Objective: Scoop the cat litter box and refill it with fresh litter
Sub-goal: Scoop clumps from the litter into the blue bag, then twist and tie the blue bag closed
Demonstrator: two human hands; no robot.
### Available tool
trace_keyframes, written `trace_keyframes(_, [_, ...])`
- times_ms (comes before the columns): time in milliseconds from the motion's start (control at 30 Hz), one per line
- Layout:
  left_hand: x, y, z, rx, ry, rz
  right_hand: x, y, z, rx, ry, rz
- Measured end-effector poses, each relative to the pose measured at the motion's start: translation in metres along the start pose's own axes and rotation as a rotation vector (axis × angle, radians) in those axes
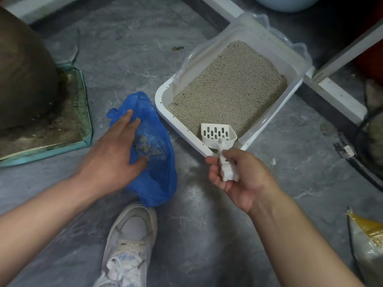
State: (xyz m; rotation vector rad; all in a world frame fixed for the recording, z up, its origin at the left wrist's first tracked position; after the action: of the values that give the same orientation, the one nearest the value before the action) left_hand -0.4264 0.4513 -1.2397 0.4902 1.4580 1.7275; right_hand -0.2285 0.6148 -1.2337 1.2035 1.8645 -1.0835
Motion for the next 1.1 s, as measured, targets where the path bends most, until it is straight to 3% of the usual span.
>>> trace_keyframes(533, [0.015,0.002,-0.015,-0.047,0.047,0.028,0.042,-0.060,-0.036,0.188,-0.029,0.106])
trace_keyframes(833, [0.024,0.017,-0.030,-0.174,0.120,0.087,0.052,-0.072,-0.052,0.073,0.013,0.089])
trace_keyframes(933, [0.030,0.020,-0.044,-0.219,0.209,0.075,0.027,-0.064,-0.027,0.031,-0.042,0.093])
trace_keyframes(1100, [0.048,0.018,-0.071,-0.431,0.405,0.078,-0.008,-0.024,0.077,-0.220,-0.341,0.076])
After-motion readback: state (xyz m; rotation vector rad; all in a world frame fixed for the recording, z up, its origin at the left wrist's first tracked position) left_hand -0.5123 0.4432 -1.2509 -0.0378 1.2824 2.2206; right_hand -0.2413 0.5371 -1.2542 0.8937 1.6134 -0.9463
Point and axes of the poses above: each hand's wrist, its own x-axis towards the middle knuckle, its own y-axis out of the back of the hand, z = x × y, the point moved 6 cm from there along x, towards the middle knuckle, and after that the axes turned 9 degrees about x, right-handed, at the moved point
